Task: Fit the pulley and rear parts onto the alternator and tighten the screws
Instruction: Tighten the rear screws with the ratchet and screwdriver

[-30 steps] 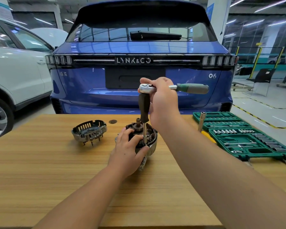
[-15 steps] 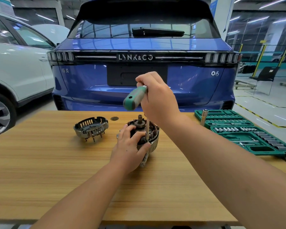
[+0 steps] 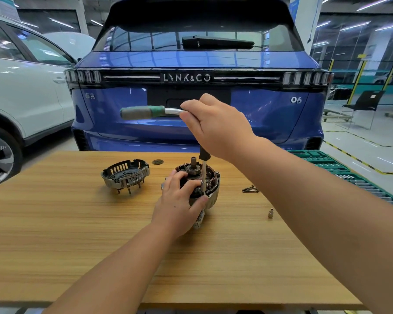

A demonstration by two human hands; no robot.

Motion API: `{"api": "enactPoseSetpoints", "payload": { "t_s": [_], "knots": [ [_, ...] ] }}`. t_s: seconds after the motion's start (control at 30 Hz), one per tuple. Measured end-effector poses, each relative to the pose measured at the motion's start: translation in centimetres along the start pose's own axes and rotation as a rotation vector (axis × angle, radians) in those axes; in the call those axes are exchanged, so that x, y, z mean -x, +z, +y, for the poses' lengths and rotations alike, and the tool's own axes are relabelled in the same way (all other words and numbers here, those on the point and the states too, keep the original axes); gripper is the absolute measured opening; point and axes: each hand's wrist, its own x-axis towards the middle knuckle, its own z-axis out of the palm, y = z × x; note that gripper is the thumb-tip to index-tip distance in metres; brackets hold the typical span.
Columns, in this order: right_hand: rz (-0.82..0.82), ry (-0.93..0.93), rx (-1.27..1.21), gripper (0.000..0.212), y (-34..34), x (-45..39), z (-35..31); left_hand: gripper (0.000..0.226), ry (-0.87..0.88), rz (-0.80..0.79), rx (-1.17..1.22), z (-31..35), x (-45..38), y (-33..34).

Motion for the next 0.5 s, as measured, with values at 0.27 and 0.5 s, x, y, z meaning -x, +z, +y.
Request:
{"api": "enactPoseSetpoints", "payload": {
  "t_s": [0.27, 0.5],
  "knots": [
    [-0.3, 0.236, -0.006, 0.03, -2.5, -3.1, -0.3, 0.046, 0.008, 0.008, 0.005, -0.2, 0.0, 0.2],
    [-0.402, 0.651, -0.493, 0.02, -4.4, -2.3, 0.4, 0.047, -0.001, -0.015, 0.002, -0.4, -0.2, 0.2]
  ]
}}
